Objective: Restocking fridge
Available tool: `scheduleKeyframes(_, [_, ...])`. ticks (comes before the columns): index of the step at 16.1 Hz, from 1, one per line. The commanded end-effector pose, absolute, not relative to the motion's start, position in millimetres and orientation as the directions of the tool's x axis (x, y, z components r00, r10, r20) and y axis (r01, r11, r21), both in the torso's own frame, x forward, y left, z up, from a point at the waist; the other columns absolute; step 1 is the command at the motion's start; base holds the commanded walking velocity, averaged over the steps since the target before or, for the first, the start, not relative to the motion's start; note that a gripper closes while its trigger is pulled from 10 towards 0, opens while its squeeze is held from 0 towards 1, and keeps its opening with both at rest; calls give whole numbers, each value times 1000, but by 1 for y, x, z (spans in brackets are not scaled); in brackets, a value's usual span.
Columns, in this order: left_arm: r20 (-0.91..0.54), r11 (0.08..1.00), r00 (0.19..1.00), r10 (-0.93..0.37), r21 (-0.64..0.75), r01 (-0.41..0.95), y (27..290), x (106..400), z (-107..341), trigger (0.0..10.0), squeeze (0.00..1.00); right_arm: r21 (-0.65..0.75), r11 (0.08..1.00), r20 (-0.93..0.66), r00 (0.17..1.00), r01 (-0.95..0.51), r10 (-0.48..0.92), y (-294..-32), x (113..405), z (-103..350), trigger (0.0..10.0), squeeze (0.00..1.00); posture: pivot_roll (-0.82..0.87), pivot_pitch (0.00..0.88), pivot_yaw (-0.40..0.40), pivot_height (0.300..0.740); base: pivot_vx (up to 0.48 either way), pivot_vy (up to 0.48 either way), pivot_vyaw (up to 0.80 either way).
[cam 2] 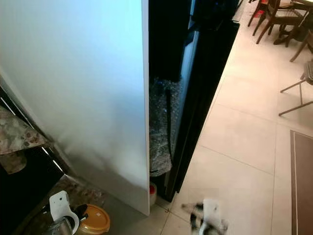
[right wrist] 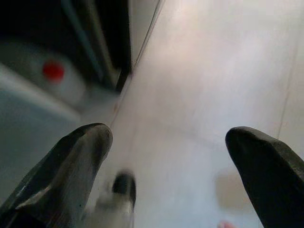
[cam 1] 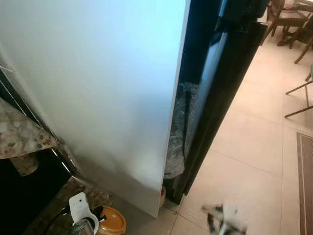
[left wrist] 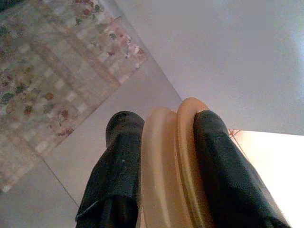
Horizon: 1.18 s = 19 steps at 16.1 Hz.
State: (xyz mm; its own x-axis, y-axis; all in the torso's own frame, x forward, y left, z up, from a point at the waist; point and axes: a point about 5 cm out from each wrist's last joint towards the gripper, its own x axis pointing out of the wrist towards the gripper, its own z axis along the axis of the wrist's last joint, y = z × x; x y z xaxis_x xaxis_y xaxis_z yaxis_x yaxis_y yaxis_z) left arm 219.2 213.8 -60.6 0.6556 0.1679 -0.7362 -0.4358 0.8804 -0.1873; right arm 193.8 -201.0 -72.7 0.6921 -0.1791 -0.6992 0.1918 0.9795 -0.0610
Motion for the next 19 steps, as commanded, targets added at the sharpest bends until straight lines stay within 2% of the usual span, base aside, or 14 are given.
scheduleKeyframes(1, [-737,881,654,169,-184,-435,215,218,-61,10000,0,-34,971,-602,771,237,-209,-208,213,-58,10000,0,47,0,1,740,0,0,0])
scheduleKeyframes(3, [-737,882,654,168,-184,-434,214,218,-61,10000,0,-15,968,-461,857,251,-230,-216,236,-35,10000,0,40,0,0,740,0,0,0])
scheduleKeyframes(4, [-737,882,654,168,-184,-434,214,218,-61,10000,0,-14,969,-432,873,245,-227,-217,240,-30,10000,0,40,0,0,740,0,0,0])
scheduleKeyframes(7, [-735,877,656,173,-188,-442,214,218,-61,10000,0,-26,985,-283,944,170,-171,-203,245,-13,10000,0,43,0,-11,740,0,0,0])
scheduleKeyframes(10, [-736,879,655,172,-186,-440,215,218,-61,10000,0,50,998,-219,975,32,-20,-177,250,-4,10000,0,33,0,-5,740,0,0,0])
scheduleKeyframes(11, [-736,880,656,170,-186,-437,214,218,-61,10000,0,47,999,-200,980,21,-11,-175,254,1,10000,102,31,0,-6,740,0,0,0])
scheduleKeyframes(12, [-736,881,656,168,-187,-435,213,218,-61,10000,0,48,999,-182,983,20,-11,-174,261,7,10000,753,32,0,-7,740,0,0,0])
scheduleKeyframes(13, [-736,881,657,165,-189,-433,212,219,-61,10000,0,51,999,-156,988,19,-11,-173,272,16,10000,1000,35,0,-9,740,0,0,0])
scheduleKeyframes(14, [-735,882,658,163,-190,-430,211,219,-61,10000,0,49,999,-133,991,12,-5,-172,284,26,10000,1000,37,0,-9,740,0,0,0])
scheduleKeyframes(17, [-736,881,657,164,-190,-433,211,219,-61,10000,0,72,996,-116,991,-55,64,-163,296,36,10000,1000,41,0,-9,740,0,0,0])
scheduleKeyframes(19, [-735,879,658,165,-193,-436,211,219,-61,10000,0,78,996,-114,992,-52,61,-162,298,38,10000,1000,37,0,-7,740,0,0,0])
